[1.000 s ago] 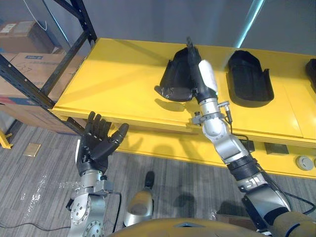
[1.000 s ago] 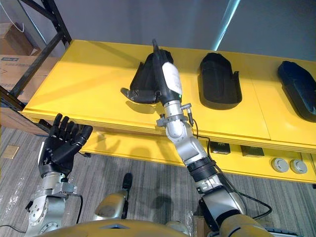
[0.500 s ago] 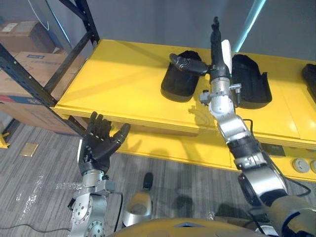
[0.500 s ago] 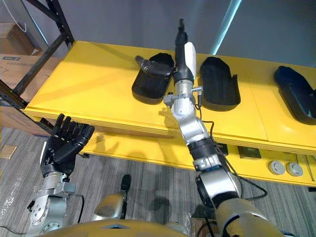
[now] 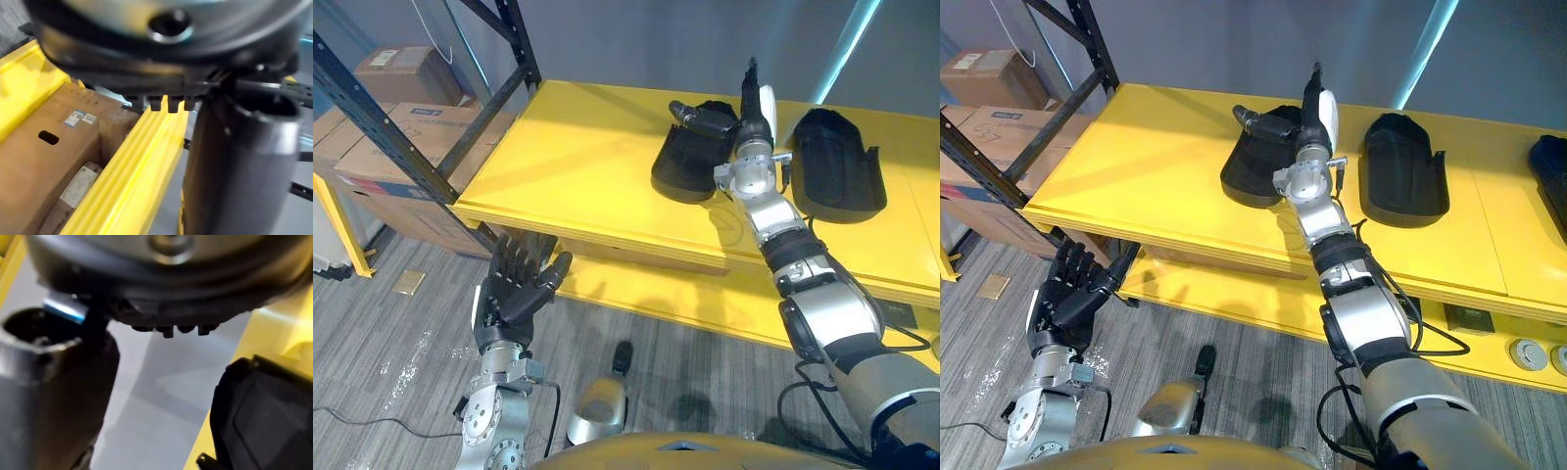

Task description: Walk over and take three plastic housings, then place them on the shelf

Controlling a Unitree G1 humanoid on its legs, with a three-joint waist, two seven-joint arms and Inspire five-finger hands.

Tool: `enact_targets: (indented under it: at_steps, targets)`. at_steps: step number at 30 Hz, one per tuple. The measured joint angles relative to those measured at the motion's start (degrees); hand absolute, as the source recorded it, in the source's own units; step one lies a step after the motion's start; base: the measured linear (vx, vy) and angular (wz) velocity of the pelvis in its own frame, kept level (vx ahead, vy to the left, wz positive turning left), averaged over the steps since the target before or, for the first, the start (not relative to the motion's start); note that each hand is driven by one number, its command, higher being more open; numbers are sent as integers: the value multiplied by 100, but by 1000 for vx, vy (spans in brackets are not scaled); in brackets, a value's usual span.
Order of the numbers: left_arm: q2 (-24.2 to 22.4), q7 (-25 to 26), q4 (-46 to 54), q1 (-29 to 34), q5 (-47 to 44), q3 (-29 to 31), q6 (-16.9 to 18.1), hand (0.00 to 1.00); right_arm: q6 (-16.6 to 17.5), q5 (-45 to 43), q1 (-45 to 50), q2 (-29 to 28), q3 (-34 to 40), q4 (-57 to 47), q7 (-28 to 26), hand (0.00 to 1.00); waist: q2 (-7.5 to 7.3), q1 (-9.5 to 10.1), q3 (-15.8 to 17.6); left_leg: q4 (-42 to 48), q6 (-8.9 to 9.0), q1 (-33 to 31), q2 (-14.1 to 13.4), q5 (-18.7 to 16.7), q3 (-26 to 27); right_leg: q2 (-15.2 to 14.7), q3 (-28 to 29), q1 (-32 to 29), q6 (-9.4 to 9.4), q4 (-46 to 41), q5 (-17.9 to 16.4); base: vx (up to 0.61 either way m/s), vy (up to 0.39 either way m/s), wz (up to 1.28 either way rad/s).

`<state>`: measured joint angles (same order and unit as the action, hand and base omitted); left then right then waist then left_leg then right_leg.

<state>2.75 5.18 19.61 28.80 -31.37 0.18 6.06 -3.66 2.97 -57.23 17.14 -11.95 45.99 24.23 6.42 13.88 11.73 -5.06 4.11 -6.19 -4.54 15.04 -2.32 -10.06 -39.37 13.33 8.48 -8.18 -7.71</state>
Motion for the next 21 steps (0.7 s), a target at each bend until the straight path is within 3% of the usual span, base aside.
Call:
enact_targets:
  at_steps: [5,11,21]
  targets:
    - [-25,30,0,-3,-1,-2,-1,100,-251,-154,-151,0,2,181,-22,100,15,-5,-3,0,5,0,1,4,-21,-22,-15,-13,-19,-82,-58,-38,-15,2]
    - [-26,91,0,-23,-1,-87,-6,100,-834,-164,-238,4,-17,628,-310,100,77,-8,16,3,8,2,1,6,-20,-68,-11,-31,-9,-154,-85,-27,-16,0]
    - [-58,214,-1,-195,-8,-280,-31,100,-1027,-174,-788,233,-232,1087,-522,100,238,-7,92,16,43,-47,18,34,-86,-198,-27,-230,-13,-626,-362,-41,-27,2]
